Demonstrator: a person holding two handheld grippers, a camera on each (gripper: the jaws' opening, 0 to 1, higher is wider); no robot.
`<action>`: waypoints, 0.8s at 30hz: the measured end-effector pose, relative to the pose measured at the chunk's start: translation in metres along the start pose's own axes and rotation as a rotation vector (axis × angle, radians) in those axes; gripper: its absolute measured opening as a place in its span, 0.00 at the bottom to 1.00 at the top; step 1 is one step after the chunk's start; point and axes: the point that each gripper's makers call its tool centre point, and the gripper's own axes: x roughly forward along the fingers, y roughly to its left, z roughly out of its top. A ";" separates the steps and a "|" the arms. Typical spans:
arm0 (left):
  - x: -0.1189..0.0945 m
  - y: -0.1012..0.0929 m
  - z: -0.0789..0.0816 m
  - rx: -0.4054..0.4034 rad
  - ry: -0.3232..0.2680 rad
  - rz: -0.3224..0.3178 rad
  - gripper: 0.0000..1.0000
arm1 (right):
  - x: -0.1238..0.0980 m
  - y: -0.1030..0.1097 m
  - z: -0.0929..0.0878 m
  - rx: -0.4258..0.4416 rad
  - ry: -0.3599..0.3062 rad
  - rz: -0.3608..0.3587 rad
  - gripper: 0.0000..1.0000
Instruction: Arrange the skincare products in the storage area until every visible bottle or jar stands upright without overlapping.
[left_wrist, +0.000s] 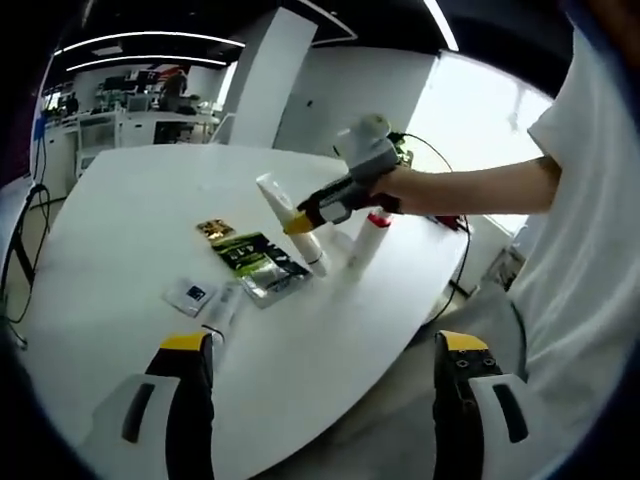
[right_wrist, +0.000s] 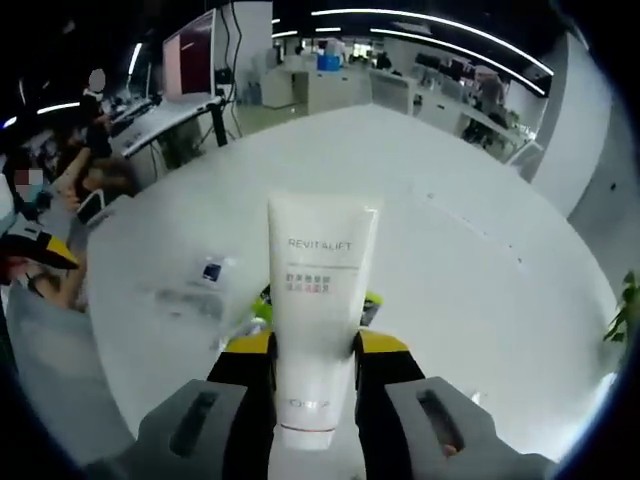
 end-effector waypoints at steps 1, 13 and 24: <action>0.000 -0.002 0.002 0.003 -0.002 -0.003 0.84 | -0.004 0.002 0.001 0.007 -0.015 0.002 0.28; -0.010 -0.015 0.035 -0.076 -0.113 -0.031 0.84 | -0.044 0.039 0.013 0.017 -0.147 0.016 0.28; -0.018 -0.028 0.045 -0.067 -0.131 -0.023 0.84 | -0.079 0.069 0.012 0.002 -0.214 0.022 0.28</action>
